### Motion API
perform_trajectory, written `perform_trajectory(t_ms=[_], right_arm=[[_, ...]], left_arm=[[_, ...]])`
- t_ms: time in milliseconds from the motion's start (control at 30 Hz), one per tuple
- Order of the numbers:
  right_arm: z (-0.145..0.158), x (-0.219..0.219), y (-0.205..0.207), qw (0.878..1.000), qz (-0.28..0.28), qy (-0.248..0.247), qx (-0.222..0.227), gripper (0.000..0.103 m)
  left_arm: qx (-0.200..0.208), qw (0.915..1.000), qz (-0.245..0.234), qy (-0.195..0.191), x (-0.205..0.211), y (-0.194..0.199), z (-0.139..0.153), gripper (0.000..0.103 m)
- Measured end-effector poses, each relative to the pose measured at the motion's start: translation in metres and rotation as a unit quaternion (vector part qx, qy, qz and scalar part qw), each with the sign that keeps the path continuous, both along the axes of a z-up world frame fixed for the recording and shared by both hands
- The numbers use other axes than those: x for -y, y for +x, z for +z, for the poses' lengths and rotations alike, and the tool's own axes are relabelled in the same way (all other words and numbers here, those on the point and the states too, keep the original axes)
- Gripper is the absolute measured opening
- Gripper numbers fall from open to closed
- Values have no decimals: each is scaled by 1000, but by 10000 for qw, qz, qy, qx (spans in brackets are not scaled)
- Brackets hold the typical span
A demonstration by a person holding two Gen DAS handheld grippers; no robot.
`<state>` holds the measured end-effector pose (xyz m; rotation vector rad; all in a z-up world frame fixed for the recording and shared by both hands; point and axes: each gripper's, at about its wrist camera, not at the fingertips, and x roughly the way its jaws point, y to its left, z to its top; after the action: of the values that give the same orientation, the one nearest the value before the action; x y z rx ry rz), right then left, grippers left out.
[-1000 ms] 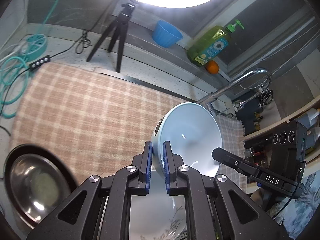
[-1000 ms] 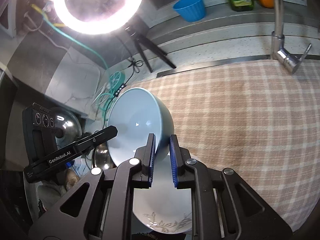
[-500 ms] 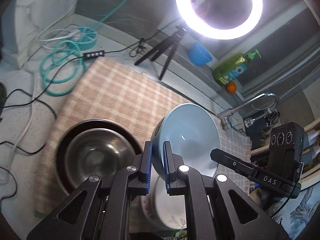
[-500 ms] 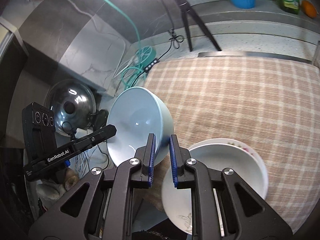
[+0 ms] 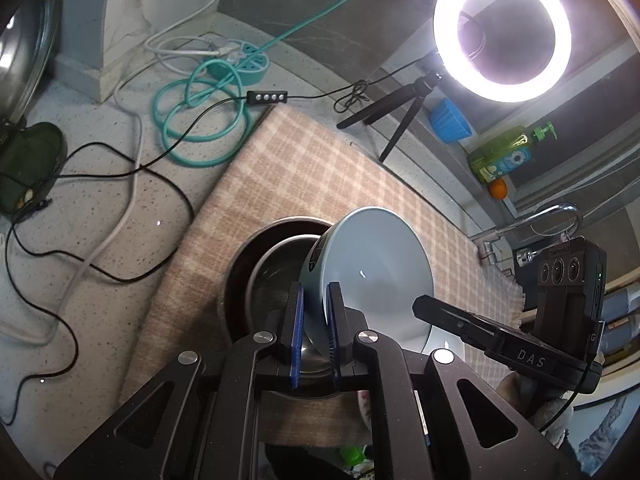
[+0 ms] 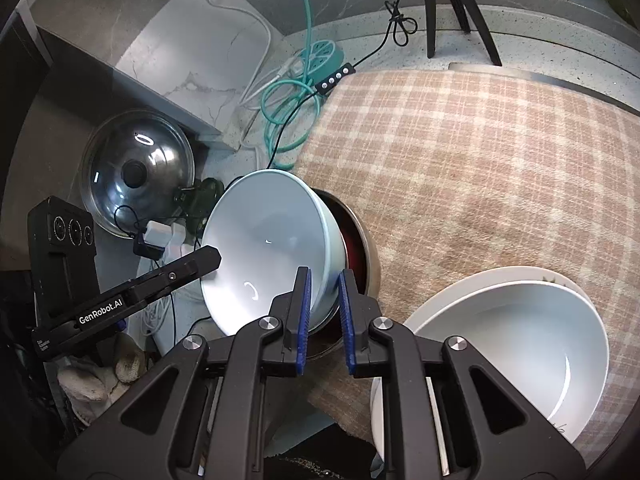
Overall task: Organize plates and bowls
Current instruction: 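Carry the pale blue bowl over the nested steel bowls and lower it in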
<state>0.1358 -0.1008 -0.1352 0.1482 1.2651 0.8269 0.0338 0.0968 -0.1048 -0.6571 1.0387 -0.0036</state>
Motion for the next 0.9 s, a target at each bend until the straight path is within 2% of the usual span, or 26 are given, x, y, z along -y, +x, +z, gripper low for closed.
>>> perform_trajectory(t_ms=[433, 900], right_arm=[[-22, -22, 0, 9994, 92, -303, -130, 14], [-24, -29, -1, 9986, 164, -487, -99, 15]], left_arm=[[-219, 9997, -48, 87, -10, -2, -14, 9], [-371, 9993, -51, -14, -14, -5, -25, 9]])
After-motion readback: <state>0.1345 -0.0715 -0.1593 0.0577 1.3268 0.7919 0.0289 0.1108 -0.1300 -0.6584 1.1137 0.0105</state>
